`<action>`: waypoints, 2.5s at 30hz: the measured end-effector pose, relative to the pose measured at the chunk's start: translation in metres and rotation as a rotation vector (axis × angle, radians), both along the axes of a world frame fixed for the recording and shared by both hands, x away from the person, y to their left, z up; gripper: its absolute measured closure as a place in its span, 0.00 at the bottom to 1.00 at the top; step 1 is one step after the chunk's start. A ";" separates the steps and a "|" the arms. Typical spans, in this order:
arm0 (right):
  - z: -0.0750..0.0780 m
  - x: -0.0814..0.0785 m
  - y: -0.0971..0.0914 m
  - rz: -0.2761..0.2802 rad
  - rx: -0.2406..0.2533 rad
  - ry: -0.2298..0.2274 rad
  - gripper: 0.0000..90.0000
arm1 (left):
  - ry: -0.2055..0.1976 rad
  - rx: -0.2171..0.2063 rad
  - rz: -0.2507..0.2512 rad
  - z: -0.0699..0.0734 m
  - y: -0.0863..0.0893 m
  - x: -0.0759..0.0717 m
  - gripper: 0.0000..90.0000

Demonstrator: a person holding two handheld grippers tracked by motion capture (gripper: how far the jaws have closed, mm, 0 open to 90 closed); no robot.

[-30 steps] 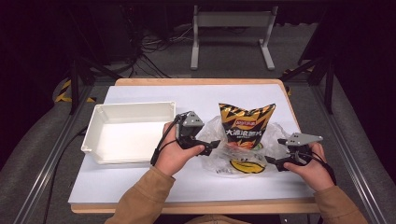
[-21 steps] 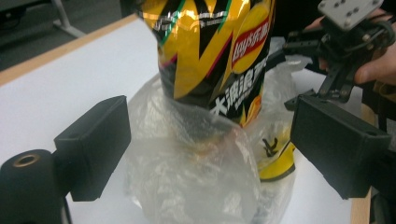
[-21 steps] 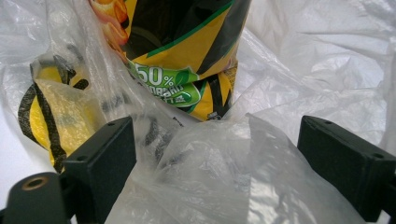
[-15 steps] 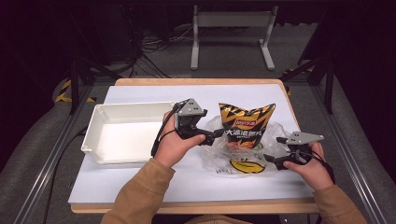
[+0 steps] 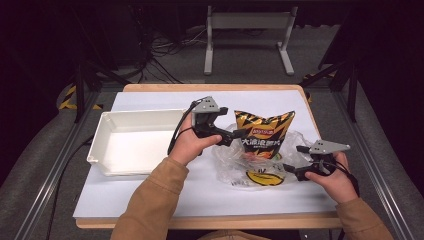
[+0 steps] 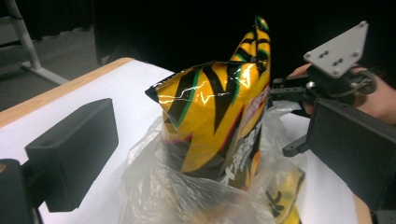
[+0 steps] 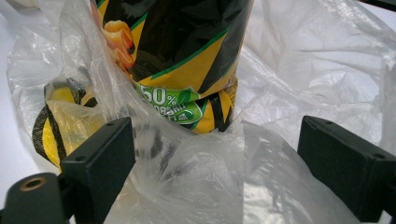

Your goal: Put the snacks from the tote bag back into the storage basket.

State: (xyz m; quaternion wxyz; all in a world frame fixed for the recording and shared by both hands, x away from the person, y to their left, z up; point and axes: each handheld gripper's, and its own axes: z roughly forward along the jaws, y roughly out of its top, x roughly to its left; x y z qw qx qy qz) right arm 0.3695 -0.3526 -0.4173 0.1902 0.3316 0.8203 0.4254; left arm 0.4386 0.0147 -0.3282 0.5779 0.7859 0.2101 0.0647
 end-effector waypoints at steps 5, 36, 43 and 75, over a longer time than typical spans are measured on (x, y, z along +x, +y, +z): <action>0.000 0.000 0.000 0.002 0.006 -0.002 0.13 | -0.006 -0.015 0.018 -0.004 -0.009 0.008 0.04; 0.000 -0.001 -0.001 0.020 0.028 0.006 0.12 | -0.047 0.060 -0.036 -0.024 -0.059 0.020 0.24; 0.000 -0.001 -0.001 0.019 0.027 0.007 0.12 | -0.010 0.050 -0.036 -0.024 -0.056 0.020 0.50; -0.004 0.000 0.003 0.030 0.021 0.020 0.12 | 0.091 -0.116 -0.115 -0.010 -0.050 0.003 0.92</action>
